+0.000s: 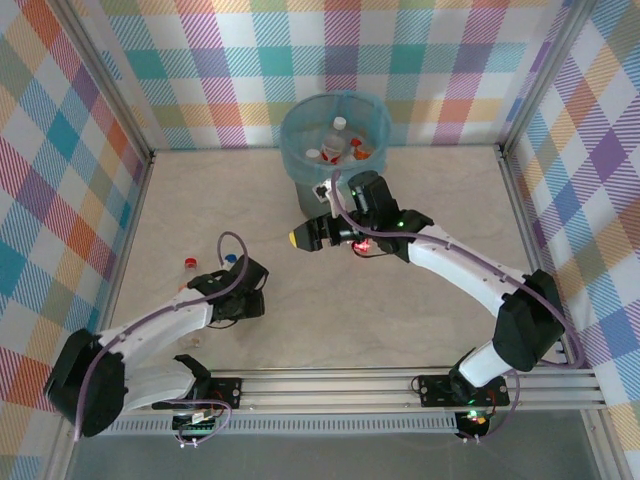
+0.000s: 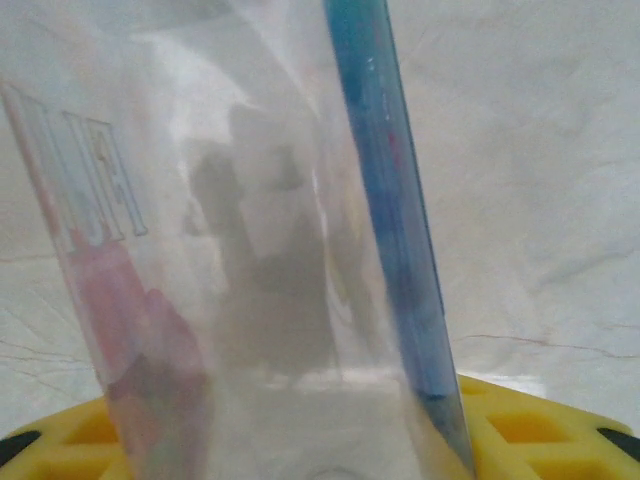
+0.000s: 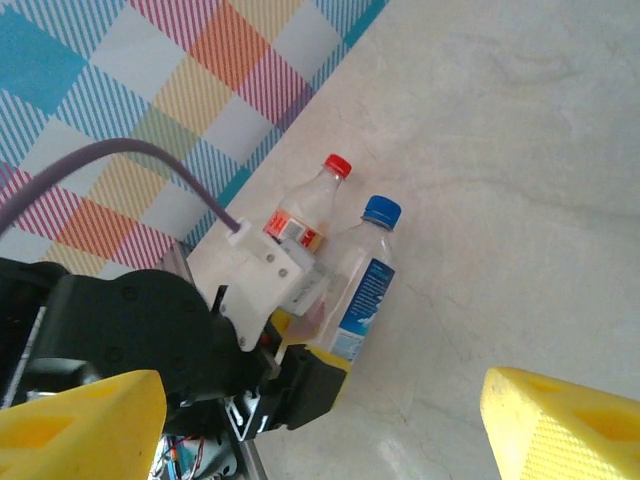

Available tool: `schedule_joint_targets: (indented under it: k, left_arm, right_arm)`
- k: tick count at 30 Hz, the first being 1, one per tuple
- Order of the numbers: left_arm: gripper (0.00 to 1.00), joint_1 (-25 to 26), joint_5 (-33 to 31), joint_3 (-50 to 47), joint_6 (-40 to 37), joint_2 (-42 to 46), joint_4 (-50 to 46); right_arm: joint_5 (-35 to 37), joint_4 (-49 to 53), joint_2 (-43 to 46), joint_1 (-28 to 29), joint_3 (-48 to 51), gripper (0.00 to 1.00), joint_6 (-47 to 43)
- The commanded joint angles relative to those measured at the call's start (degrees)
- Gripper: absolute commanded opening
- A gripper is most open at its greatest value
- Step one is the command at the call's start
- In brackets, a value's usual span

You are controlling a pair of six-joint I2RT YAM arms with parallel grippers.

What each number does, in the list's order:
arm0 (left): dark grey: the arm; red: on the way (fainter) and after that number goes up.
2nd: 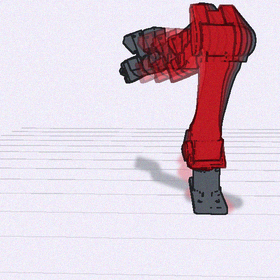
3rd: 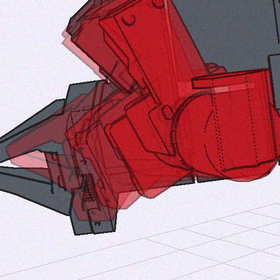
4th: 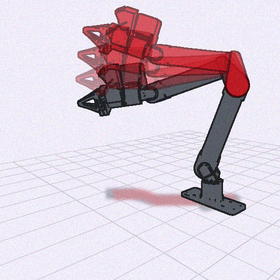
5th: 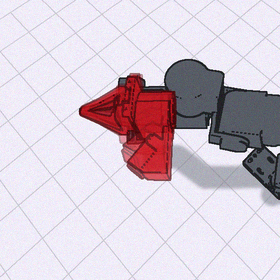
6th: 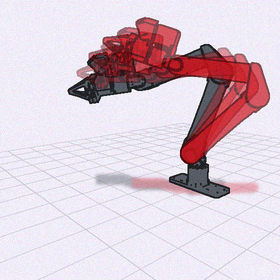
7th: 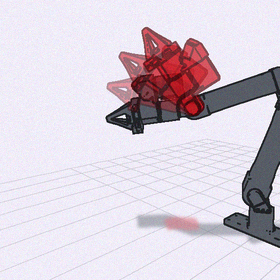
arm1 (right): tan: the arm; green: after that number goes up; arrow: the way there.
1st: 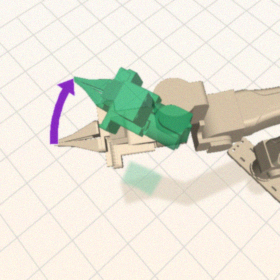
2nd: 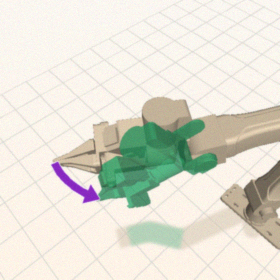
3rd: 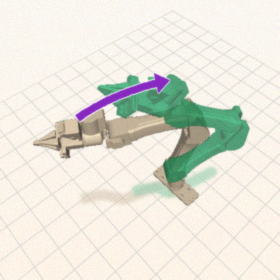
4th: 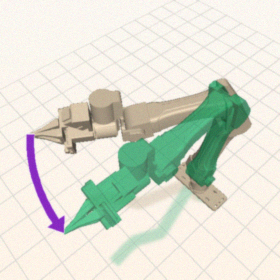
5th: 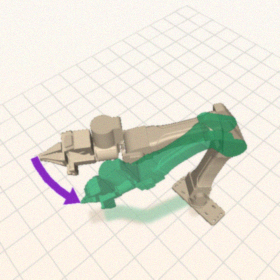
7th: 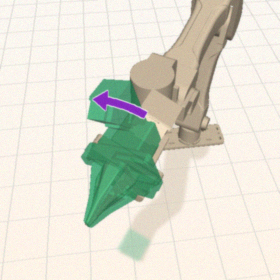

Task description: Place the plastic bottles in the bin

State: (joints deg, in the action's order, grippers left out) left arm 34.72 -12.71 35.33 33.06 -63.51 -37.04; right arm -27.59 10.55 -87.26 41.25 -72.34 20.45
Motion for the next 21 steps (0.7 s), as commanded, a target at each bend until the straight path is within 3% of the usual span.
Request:
schedule_joint_targets:
  k: [1,10,14,21]
  left_arm:
    - [0.52,-0.12,-1.94,3.47,-4.16,7.39,-2.29]
    - [0.48,2.54,13.04,7.47,-18.64,29.61,5.94]
    - [0.5,2.63,21.72,9.38,-23.18,32.6,6.91]
    - [0.49,2.63,29.93,12.16,-26.27,32.4,6.45]
  right_arm:
    - [1.68,3.09,2.07,0.23,-3.9,0.83,-4.64]
    - [-6.18,3.08,0.0,-0.61,-13.61,0.86,-3.24]
    - [-10.75,4.43,-4.86,-0.57,-19.55,0.86,0.35]
    - [-20.86,2.89,-11.72,0.11,-26.77,0.83,5.8]
